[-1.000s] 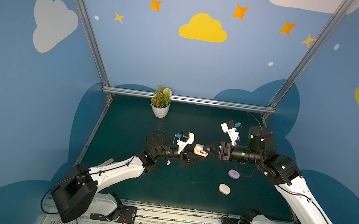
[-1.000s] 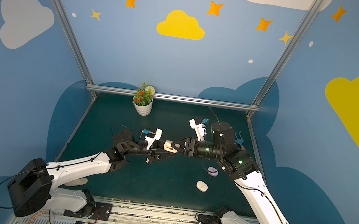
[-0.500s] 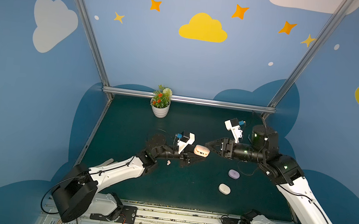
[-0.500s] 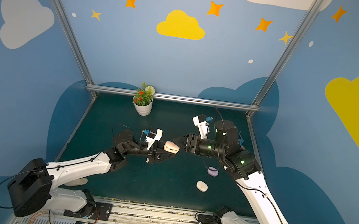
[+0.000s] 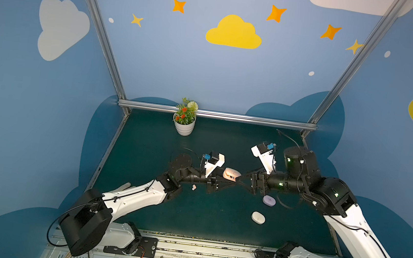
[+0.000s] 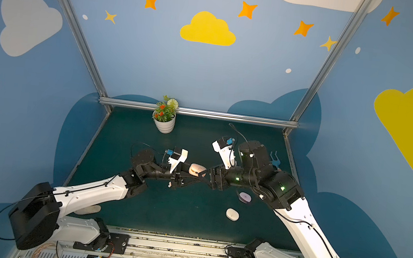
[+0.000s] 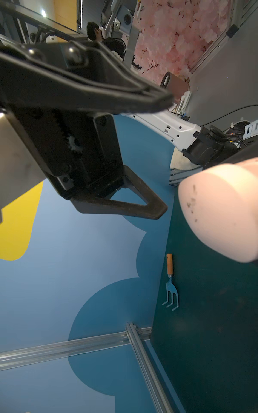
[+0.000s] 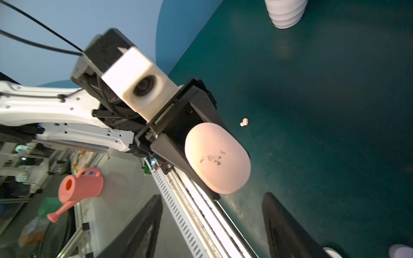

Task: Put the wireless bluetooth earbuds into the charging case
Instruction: 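Press the earbud down into the case with the right gripper fingers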

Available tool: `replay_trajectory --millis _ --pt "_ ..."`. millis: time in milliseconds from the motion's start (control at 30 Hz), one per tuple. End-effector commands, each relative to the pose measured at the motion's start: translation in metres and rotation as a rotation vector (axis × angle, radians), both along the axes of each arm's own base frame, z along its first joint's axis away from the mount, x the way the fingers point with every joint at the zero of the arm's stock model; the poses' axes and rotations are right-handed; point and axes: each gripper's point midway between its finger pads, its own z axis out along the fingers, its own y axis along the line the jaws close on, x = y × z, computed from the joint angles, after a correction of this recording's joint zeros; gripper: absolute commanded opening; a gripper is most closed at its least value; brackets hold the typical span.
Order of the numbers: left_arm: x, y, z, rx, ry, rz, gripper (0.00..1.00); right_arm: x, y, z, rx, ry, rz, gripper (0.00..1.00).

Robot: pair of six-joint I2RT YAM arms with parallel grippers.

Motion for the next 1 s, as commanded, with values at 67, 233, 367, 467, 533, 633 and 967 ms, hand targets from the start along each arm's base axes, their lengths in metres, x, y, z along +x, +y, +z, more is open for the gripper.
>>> replay_trajectory --millis 67,233,367,467,533,633,967 --pt "-0.004 0.004 0.014 -0.022 -0.027 -0.009 0.09 0.014 -0.01 -0.015 -0.124 -0.073 -0.037 0.69" --pt "-0.006 0.004 0.015 -0.022 -0.027 -0.014 0.09 0.02 -0.006 -0.015 -0.129 -0.083 -0.041 0.7" --pt "-0.006 0.004 0.013 -0.019 -0.023 -0.016 0.09 0.026 -0.004 -0.016 -0.141 -0.089 -0.053 0.7" --pt "-0.007 0.004 0.014 -0.021 -0.024 -0.022 0.09 0.033 -0.005 -0.013 -0.149 -0.107 -0.082 0.7" --pt "-0.009 0.005 0.015 -0.022 -0.027 -0.027 0.09 0.038 -0.006 -0.011 -0.15 -0.113 -0.099 0.7" --pt "-0.01 0.006 0.015 -0.023 -0.026 -0.028 0.09 0.046 -0.008 -0.007 -0.142 -0.121 -0.131 0.7" --pt "-0.015 0.009 0.019 -0.028 -0.036 -0.029 0.09 0.056 -0.005 -0.008 -0.126 -0.09 -0.147 0.71"
